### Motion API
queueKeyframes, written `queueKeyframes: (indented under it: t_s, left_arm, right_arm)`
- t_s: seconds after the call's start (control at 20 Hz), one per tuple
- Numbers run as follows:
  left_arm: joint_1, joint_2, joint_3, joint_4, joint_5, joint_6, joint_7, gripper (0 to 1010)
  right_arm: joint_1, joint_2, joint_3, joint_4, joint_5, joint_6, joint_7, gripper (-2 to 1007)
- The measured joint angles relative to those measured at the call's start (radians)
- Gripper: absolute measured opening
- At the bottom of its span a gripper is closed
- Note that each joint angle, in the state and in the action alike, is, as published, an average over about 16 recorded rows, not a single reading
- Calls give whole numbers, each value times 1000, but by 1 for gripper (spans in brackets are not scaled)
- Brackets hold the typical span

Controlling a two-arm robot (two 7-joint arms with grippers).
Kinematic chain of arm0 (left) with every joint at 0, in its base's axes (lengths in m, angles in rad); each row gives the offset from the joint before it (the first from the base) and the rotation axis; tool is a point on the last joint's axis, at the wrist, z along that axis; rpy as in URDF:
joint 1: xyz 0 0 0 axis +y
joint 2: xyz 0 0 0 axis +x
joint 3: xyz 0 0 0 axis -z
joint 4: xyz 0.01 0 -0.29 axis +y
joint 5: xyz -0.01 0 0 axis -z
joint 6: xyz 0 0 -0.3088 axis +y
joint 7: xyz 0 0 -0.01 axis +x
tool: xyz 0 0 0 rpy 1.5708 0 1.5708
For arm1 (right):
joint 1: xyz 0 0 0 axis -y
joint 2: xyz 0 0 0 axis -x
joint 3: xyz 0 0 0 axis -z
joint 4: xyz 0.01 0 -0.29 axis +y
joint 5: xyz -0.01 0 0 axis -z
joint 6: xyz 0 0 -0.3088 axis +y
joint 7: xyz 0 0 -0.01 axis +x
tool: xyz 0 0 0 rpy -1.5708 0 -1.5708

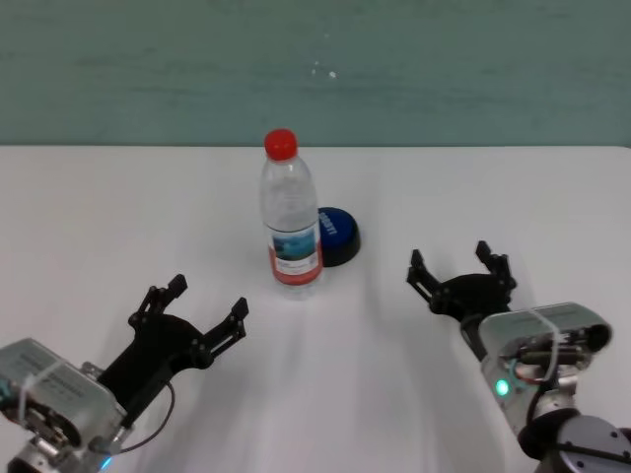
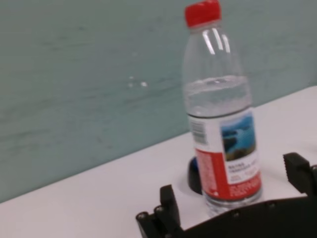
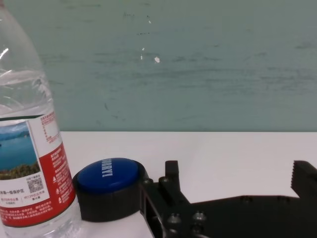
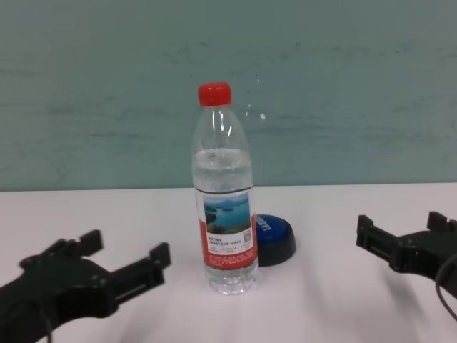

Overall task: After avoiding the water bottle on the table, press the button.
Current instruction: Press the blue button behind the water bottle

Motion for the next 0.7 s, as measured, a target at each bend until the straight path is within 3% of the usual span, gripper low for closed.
queueKeyframes:
  t_s: [0.35, 0.7]
  left_arm:
    - [-78, 27, 47, 89, 20, -39, -34, 1000]
    - [-115, 38, 75, 119, 63, -72, -23, 1000]
  right_arm:
    - [0, 0, 0, 0, 0, 0, 0, 1004]
    - [0, 0, 0, 0, 0, 0, 0, 1004]
